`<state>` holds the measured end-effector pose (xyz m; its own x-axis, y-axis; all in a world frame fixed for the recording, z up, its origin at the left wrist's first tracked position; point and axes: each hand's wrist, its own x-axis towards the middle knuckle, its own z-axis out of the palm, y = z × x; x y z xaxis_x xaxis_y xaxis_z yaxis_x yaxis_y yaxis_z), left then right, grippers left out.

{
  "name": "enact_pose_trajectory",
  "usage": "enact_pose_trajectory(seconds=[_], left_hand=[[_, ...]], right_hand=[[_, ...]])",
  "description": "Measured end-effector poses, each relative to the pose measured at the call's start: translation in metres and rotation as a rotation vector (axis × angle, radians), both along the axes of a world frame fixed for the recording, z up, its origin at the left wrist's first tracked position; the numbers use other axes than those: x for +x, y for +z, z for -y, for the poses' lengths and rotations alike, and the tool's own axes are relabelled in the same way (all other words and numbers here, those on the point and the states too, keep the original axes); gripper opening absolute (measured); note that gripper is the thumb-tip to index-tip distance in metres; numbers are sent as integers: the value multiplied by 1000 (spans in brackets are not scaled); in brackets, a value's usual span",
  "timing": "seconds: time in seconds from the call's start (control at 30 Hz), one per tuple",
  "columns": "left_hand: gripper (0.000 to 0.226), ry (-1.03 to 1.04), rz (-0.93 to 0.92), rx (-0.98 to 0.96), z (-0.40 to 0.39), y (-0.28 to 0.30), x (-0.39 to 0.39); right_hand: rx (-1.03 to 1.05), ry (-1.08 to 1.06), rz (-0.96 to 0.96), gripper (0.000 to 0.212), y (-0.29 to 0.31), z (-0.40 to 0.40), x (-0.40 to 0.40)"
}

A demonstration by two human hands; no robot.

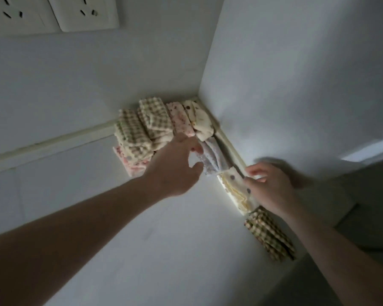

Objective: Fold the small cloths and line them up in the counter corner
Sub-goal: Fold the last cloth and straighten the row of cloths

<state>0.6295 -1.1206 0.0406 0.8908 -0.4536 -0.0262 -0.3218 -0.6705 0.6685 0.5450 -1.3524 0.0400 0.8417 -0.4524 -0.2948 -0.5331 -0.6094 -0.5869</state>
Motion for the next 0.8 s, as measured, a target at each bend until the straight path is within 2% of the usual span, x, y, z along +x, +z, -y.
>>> enact_pose_trajectory(seconds=[0.1, 0.2, 0.27, 0.37, 0.43, 0.53, 0.6, 0.7, 0.8], left_hand=[[40, 33, -307, 36, 39, -24, -12], [77, 300, -593, -28, 73, -46, -7], [96, 456, -686, -91, 90, -54, 0], [103, 560, -750, -138, 109, -58, 9], [94, 575, -777, -108, 118, -58, 11], [55, 605, -784, -72, 118, -65, 11], [41, 617, -799, -96, 110, -69, 7], [39, 592, -786, -105, 96, -70, 0], [43, 578, -724, -61, 81, -67, -11]], right_hand=[[-55, 60, -90, 24, -8, 14, -30], [-95, 73, -63, 27, -22, 13, -37], [-148, 79, -92, 25, -33, 8, -34], [-199, 42, -122, 28, -46, 0, -27], [-184, 2, -120, 31, -52, -6, -25], [-143, -16, -156, 32, -57, -11, -24], [-75, -29, -164, 26, -56, -12, -24], [40, -110, -125, 29, -55, -9, -25], [52, -120, -88, 26, -57, -11, -28]])
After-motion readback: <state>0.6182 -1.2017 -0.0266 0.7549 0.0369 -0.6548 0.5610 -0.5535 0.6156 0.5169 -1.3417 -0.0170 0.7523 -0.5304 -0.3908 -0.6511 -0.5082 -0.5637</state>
